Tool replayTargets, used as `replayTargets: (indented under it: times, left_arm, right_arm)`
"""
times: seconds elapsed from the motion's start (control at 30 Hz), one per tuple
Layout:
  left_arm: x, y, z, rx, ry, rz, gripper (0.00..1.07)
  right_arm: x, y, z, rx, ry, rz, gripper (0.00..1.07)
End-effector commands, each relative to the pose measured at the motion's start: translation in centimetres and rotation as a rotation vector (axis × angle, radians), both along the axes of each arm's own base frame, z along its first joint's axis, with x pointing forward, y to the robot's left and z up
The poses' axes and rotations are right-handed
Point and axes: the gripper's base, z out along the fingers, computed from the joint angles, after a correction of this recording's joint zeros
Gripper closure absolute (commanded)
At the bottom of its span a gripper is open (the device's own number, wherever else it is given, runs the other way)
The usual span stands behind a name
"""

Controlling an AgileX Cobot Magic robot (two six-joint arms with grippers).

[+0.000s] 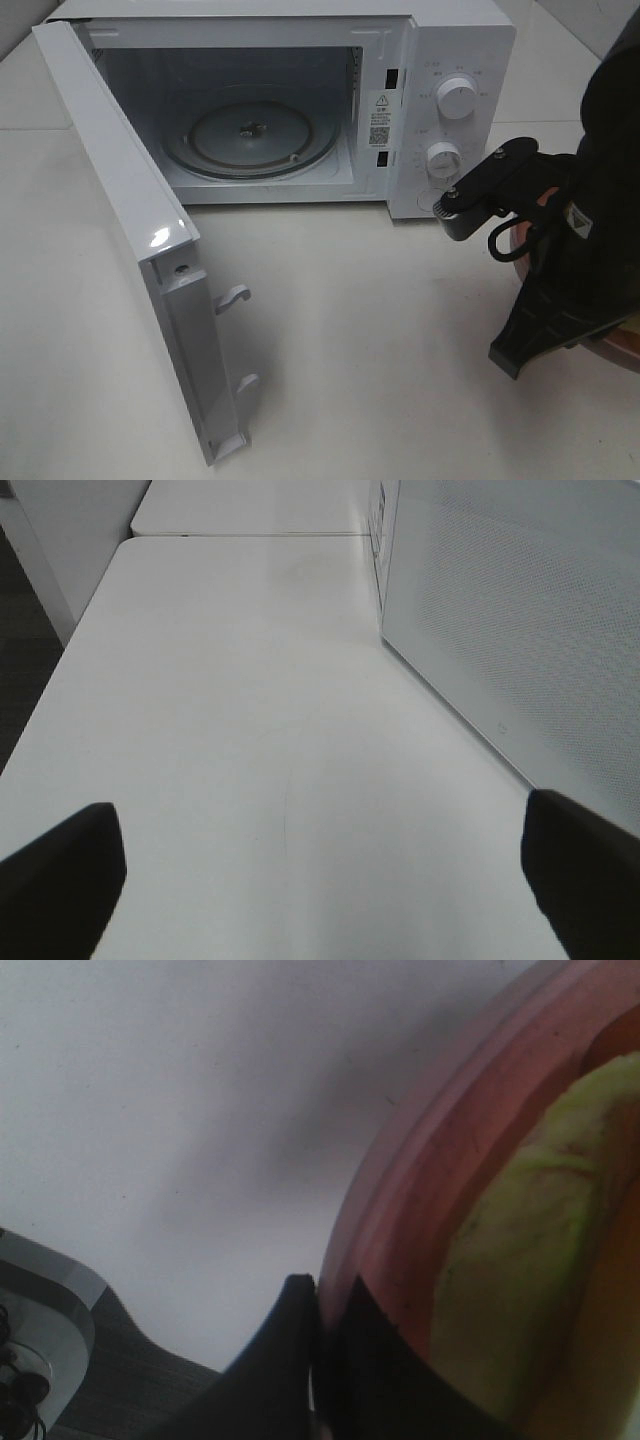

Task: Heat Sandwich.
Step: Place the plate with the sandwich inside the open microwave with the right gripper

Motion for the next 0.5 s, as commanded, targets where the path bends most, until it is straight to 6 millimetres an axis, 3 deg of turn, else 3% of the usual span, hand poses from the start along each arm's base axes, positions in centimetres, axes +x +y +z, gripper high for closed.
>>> replayTargets:
  times: [0.03, 0.5]
  left_arm:
    - [-0.4, 0.0, 0.0, -0.002, -0.031, 0.002, 0.05]
    - [-0.4, 0.0, 0.0, -0.002, -0.031, 0.002, 0.05]
  right_arm:
    - [-0.7, 0.5, 0.3, -0.026, -0.005, 0.082, 1.07]
    - [-3.5, 3.4, 1.0, -0.030, -0.005, 0.351, 1.06]
